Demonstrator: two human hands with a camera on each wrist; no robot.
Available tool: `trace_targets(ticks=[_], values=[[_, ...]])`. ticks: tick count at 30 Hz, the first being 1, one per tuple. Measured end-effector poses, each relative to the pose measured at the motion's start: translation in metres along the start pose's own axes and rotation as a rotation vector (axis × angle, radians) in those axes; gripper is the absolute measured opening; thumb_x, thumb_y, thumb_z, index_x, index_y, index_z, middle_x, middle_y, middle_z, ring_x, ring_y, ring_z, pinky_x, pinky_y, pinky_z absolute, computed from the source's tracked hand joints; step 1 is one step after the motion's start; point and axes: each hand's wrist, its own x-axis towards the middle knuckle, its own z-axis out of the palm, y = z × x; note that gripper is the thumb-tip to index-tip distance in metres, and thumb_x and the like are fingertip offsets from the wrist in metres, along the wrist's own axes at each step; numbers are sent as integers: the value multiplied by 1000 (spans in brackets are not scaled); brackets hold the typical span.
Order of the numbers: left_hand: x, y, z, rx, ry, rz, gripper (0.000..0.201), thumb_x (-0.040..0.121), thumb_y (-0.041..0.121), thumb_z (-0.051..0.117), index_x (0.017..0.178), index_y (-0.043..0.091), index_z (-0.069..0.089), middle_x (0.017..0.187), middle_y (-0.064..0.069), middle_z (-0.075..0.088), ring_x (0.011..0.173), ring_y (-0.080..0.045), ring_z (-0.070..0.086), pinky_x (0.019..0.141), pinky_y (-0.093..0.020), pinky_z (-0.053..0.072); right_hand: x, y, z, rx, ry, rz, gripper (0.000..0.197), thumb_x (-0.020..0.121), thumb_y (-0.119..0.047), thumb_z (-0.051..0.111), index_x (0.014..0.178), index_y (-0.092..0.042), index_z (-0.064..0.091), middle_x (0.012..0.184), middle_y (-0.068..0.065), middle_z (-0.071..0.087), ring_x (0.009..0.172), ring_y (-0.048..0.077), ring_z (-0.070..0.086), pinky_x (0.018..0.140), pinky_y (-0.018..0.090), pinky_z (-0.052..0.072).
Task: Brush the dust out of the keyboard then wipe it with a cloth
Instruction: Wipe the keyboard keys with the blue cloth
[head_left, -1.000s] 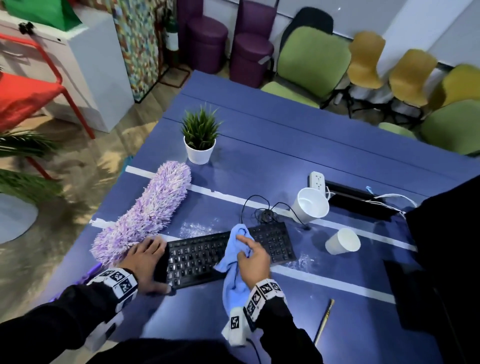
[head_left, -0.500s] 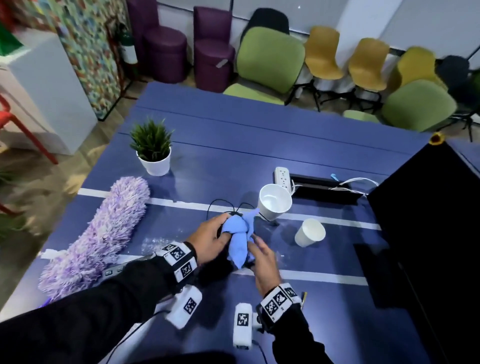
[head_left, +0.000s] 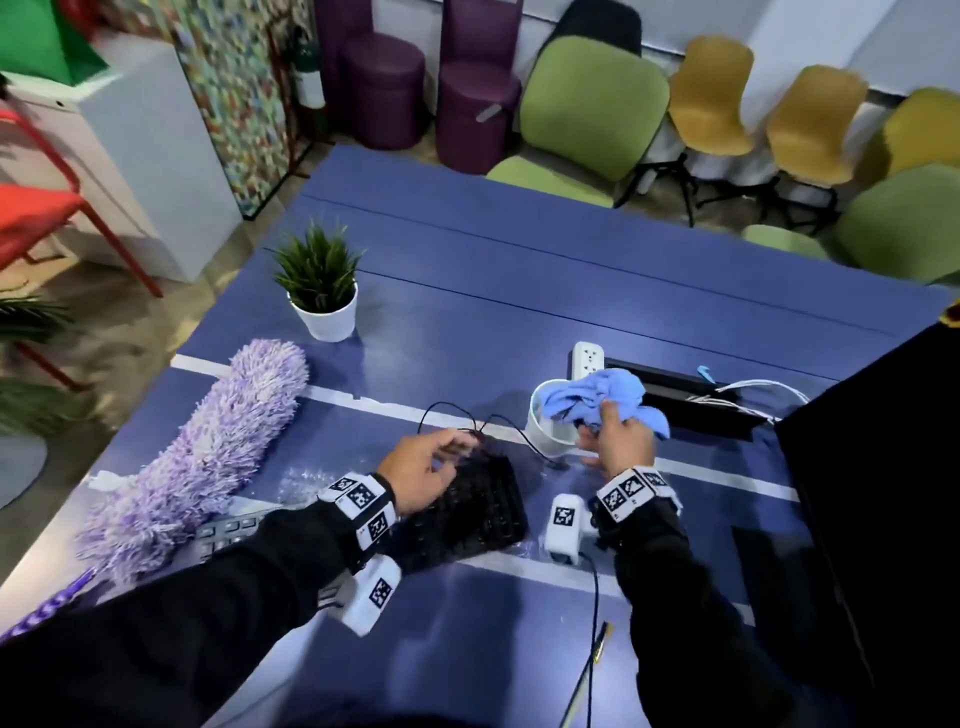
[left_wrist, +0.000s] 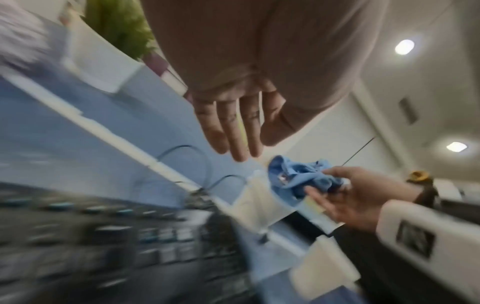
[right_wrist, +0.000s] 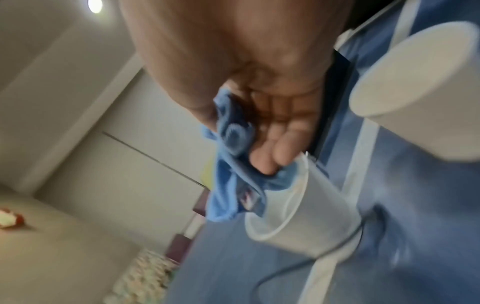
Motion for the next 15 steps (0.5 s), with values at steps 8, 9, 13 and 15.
trace_targets(ticks=[8,9,13,15], values=[[-70,-118,-33,536,-4,-241,42,71,32,49,109,23,66,115,1,63,109,-23,55,100,-31,41,19,-21,31,-1096,195,-459,41,87,-47,53,99,-12,71,114,19,62,107,36,55,85,39,46],[-77,-123,-34,562,9,-210,42,71,35,48,108,25,66,119,2,61,110,-23,54,99,-32,42,18,-18,38,-1192,144,-507,38,89,-41,52,104,-11,70,117,18,61,110,35,54,88,39,44],[-88,-131,-33,639,-39,-144,44,70,44,50,112,34,62,134,13,49,121,-17,46,96,-32,43,26,-8,56,-1185,-198,-460,33,97,-17,40,117,-6,64,123,15,64,115,33,59,91,36,47],[-88,-133,-35,613,-40,-163,44,71,46,50,112,34,62,137,13,47,124,-15,44,99,-31,39,29,-16,56,-1154,-304,-340,36,99,-7,33,125,0,58,131,17,59,121,33,56,95,36,44]])
